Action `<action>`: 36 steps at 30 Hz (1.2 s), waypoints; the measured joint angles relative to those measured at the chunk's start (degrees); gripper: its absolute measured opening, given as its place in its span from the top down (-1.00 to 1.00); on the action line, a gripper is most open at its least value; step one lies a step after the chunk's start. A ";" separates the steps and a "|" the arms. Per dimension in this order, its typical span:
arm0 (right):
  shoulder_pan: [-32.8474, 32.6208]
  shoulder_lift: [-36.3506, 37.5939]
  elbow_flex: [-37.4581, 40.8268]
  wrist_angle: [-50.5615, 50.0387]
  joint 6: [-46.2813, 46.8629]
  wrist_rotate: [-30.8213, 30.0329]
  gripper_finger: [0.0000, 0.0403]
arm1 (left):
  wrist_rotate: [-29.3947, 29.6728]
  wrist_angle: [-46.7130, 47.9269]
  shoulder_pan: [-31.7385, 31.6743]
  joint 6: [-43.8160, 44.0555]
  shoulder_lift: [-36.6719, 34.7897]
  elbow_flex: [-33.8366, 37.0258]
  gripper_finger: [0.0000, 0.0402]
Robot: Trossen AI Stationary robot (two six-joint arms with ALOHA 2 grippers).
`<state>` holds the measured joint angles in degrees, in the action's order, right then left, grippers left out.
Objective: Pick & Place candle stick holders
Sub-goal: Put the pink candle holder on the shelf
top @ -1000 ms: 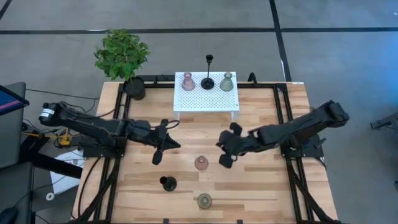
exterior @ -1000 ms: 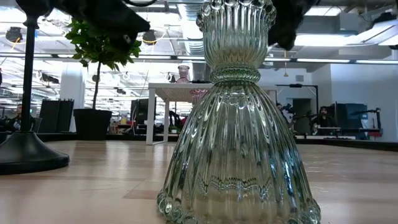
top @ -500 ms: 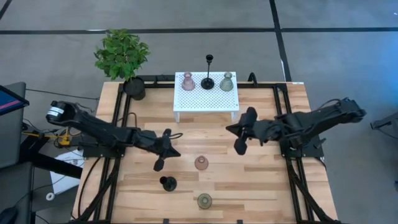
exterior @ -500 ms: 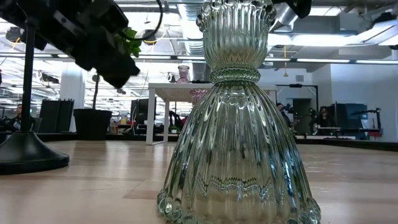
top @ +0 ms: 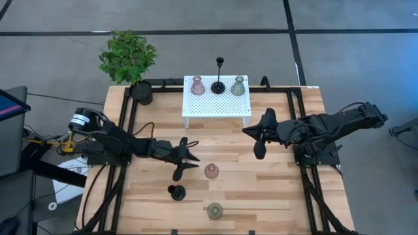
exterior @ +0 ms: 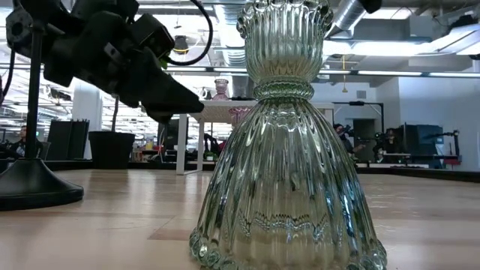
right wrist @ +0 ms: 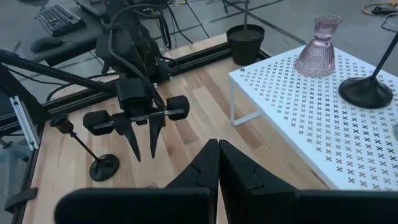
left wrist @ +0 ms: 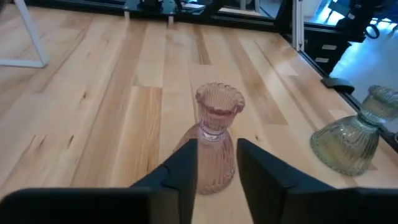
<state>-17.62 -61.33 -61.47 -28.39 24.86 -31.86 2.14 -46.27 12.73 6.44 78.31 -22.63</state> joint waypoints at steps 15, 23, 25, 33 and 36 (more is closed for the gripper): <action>0.01 0.86 -0.02 0.27 0.00 0.11 1.00 | 2.51 -2.07 0.00 -2.94 10.90 -6.97 -0.15; -0.43 1.52 -0.02 0.25 0.00 0.17 1.00 | 2.11 -2.23 0.00 -2.78 12.67 -8.72 -0.15; -0.40 1.54 -0.02 0.25 -0.13 -0.02 1.00 | 2.11 -2.28 0.00 -2.78 12.65 -8.85 -0.16; -0.40 1.54 -0.02 0.77 -1.49 -0.17 1.00 | 1.15 -2.22 0.00 -2.03 12.66 -8.92 -0.16; -0.40 1.54 -0.02 0.77 -1.49 -0.17 1.00 | -1.08 -2.22 0.02 -0.42 12.67 -8.92 -0.16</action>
<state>-18.02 -59.79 -61.49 -27.62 23.38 -32.03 1.06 -48.49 12.75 6.02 90.98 -31.55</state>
